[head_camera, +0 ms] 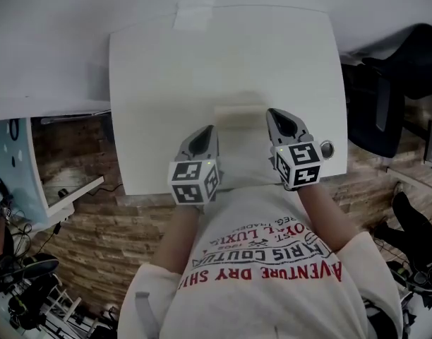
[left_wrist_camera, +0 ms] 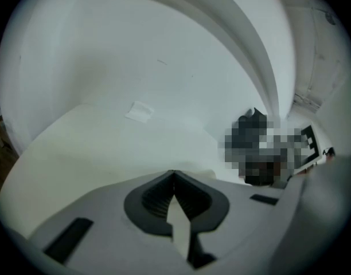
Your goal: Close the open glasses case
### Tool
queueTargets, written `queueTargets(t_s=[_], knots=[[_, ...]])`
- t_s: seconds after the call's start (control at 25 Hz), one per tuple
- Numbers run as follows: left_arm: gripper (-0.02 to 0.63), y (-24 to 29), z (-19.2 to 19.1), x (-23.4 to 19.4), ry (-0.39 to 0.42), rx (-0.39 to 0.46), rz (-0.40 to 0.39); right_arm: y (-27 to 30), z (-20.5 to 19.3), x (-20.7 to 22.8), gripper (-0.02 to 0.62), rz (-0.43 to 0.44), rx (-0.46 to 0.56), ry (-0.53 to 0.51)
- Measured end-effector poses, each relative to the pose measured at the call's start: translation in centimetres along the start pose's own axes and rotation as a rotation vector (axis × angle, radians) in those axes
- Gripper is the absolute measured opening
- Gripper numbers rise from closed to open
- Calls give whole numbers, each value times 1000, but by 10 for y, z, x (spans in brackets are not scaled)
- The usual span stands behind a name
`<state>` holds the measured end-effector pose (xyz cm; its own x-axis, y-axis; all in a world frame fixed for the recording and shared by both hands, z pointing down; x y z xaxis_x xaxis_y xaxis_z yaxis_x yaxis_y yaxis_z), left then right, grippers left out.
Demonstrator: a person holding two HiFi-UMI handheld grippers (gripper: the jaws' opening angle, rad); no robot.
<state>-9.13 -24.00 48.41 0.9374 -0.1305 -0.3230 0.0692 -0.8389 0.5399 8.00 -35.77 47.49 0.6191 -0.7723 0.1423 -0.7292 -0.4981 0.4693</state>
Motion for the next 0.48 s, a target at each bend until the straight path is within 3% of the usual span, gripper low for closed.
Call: queueTargets(t_s=[0.48], knots=[[5, -61, 93, 38, 205, 328, -76, -64, 83, -34, 12, 30, 276, -33]])
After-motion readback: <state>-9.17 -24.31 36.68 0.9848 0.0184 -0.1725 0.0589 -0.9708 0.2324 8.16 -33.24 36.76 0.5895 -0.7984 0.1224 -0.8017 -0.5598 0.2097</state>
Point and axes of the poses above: the fingertips, and each gripper's own axes: y forward along the fingers, x to its right, z out of its top, the point moved 7 cm from there along -y, backward along the fingers, and after that the axes turned 6 degrees about x, right-handed, at the moved point
